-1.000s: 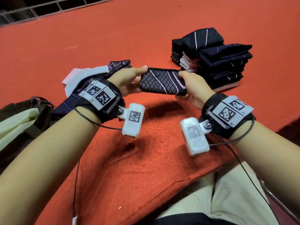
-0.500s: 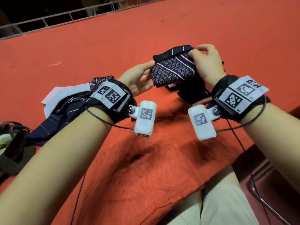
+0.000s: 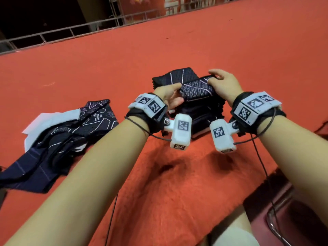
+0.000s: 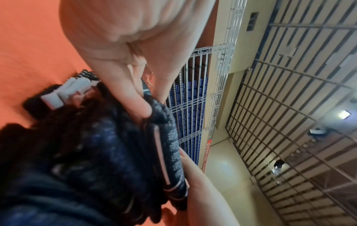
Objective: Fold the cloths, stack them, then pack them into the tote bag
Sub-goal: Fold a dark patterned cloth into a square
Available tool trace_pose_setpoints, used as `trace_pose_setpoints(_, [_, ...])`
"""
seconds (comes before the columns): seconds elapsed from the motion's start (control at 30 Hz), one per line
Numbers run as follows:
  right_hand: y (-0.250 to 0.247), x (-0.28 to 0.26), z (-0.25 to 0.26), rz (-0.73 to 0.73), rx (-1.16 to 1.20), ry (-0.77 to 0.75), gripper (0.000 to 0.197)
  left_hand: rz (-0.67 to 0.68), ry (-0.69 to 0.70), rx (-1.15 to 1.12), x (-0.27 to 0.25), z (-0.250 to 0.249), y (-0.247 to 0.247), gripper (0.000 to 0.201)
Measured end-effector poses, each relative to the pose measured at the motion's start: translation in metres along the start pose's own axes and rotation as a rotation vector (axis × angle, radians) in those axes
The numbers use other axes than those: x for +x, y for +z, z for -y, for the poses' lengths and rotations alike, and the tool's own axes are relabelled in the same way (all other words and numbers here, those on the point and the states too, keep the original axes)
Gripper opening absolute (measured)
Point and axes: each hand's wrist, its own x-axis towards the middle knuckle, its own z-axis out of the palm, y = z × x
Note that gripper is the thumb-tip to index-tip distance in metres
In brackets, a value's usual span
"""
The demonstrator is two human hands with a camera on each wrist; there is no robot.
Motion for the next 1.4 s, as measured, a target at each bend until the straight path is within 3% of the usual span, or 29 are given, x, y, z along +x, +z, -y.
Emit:
trace_pose_setpoints(0.17, [0.003,-0.005,-0.025,0.038,-0.168,-0.021,0.038,-0.015,0.037,0.114,0.009,0.014,-0.002,0.023])
trace_pose_setpoints(0.33, [0.003,0.001,-0.016,0.039,-0.258,-0.107,0.037,-0.077,0.125,0.056,0.013,0.014,-0.004,0.018])
trace_pose_setpoints(0.47, [0.006,0.002,-0.018,0.132,-0.382,-0.123,0.038,-0.065,0.086,0.280,0.016,0.025,-0.012,0.034])
trace_pose_setpoints(0.53, [0.009,0.002,-0.022,0.162,-0.419,-0.122,0.039,-0.153,0.229,0.464,0.020,0.029,-0.015,0.036])
trace_pose_setpoints(0.6, [0.009,-0.001,-0.021,0.173,-0.437,-0.118,0.040,-0.233,0.467,0.553,0.022,0.028,-0.015,0.025])
trace_pose_setpoints(0.67, [0.008,-0.002,-0.018,0.186,-0.435,-0.125,0.039,-0.206,0.683,0.604,0.019,0.023,-0.011,0.014])
trace_pose_setpoints(0.73, [0.007,-0.002,-0.015,0.194,-0.426,-0.133,0.039,-0.092,0.759,0.742,0.017,0.022,-0.003,0.029])
trace_pose_setpoints(0.83, [0.006,-0.002,-0.019,0.196,-0.396,-0.146,0.040,0.049,0.667,1.002,0.015,0.029,0.009,0.056])
trace_pose_setpoints(0.93, [0.006,-0.001,-0.022,0.224,-0.359,-0.103,0.043,0.092,0.584,1.072,0.014,0.044,0.011,0.060])
trace_pose_setpoints(1.0, [0.008,0.004,-0.023,0.237,-0.351,-0.055,0.055,0.094,0.547,1.068,0.013,0.052,0.011,0.062])
trace_pose_setpoints(1.3, [0.013,0.001,-0.031,0.292,-0.302,0.047,0.054,0.151,0.359,0.912,0.008,0.057,0.013,0.062])
trace_pose_setpoints(1.4, [0.002,-0.002,-0.022,0.252,-0.126,0.026,0.047,0.144,0.385,0.620,0.006,0.049,0.006,0.073])
